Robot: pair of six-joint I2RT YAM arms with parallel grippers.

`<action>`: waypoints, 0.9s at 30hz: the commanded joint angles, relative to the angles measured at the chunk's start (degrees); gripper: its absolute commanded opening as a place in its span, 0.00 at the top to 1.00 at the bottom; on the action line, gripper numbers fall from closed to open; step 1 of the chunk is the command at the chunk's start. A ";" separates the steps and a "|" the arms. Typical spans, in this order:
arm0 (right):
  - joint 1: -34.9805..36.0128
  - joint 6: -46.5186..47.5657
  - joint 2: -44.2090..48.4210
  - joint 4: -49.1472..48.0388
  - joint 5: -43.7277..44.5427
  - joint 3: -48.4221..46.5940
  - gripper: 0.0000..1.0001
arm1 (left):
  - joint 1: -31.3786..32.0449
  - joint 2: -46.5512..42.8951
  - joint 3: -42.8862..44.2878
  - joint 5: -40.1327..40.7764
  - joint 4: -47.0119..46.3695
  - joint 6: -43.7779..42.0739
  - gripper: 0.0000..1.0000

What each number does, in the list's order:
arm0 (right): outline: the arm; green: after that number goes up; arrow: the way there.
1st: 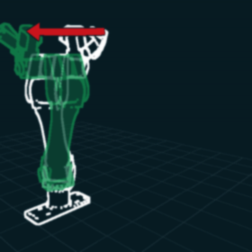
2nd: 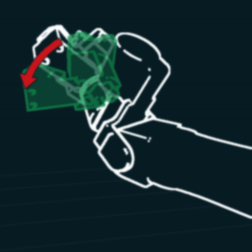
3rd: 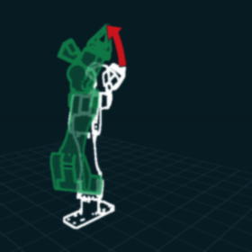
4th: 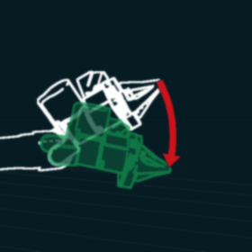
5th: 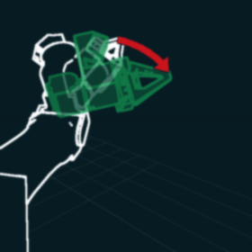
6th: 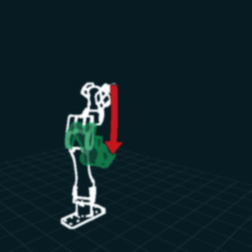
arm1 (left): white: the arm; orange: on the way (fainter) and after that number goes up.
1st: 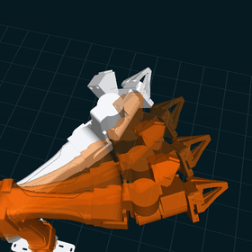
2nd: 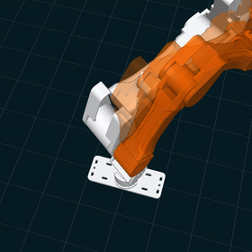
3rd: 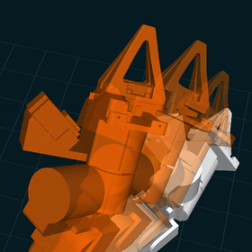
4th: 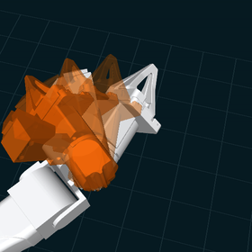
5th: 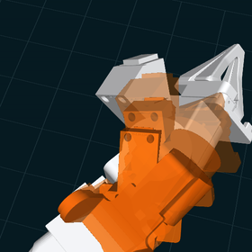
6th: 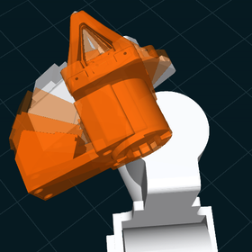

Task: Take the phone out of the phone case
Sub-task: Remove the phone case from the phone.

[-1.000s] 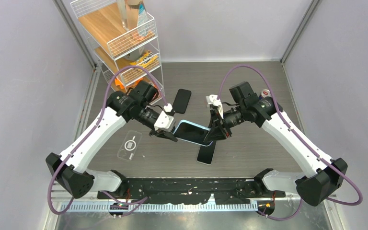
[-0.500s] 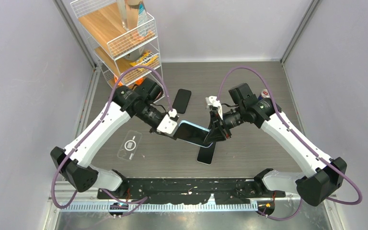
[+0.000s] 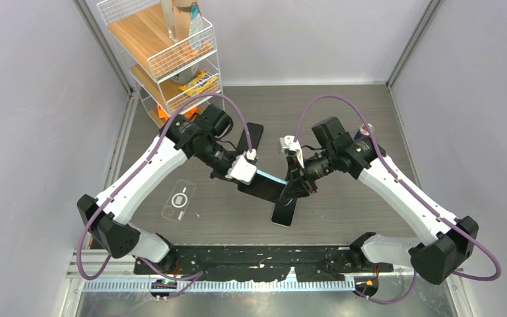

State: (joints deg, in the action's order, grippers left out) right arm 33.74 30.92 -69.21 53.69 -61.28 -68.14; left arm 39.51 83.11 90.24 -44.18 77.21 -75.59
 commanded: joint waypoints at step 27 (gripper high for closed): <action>-4.99 -2.00 5.81 -7.56 -0.51 -0.94 0.95 | -4.00 -15.33 -10.58 -6.87 -19.39 21.24 0.40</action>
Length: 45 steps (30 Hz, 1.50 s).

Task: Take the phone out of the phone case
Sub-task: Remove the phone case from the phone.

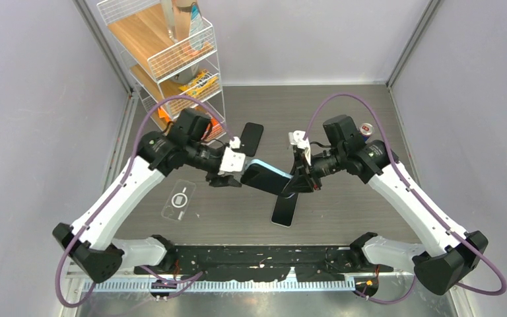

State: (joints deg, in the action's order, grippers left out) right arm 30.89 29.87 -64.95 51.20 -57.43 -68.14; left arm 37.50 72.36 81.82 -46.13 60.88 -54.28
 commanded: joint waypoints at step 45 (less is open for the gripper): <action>-5.85 -6.06 1.05 -10.14 -12.65 0.94 0.95 | -2.17 -3.49 -6.35 -15.69 -29.14 51.16 0.45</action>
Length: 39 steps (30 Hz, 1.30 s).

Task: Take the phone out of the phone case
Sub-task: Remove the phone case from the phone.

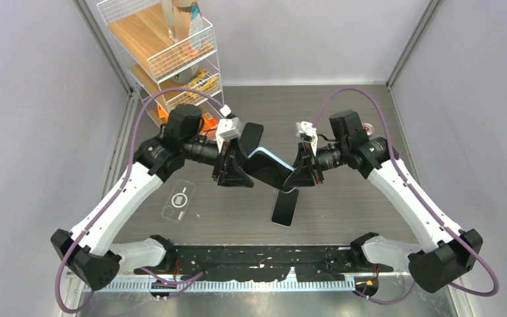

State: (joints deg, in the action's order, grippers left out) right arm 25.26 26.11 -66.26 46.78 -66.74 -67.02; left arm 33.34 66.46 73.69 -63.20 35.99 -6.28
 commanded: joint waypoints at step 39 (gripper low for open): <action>4.51 -14.43 -5.37 -16.29 8.13 -9.13 0.39 | 9.93 7.53 7.44 16.98 10.36 -14.86 1.00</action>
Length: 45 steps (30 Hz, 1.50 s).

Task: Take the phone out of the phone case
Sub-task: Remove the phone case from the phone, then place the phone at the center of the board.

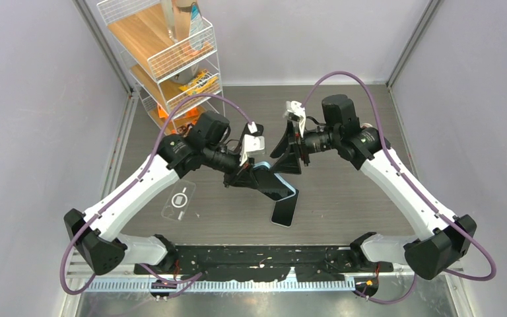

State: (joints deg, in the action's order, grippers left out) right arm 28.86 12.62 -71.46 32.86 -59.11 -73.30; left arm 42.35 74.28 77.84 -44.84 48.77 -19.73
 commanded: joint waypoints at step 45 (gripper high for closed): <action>-0.40 2.60 6.27 -2.60 18.61 5.31 0.95 | -14.27 11.65 7.31 3.33 42.45 -37.69 0.98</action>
State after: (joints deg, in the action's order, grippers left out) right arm 29.21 13.87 -68.38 31.99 -43.13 -68.42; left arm 32.62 81.19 81.23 -38.72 74.83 -45.39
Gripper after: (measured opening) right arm 0.192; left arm 0.112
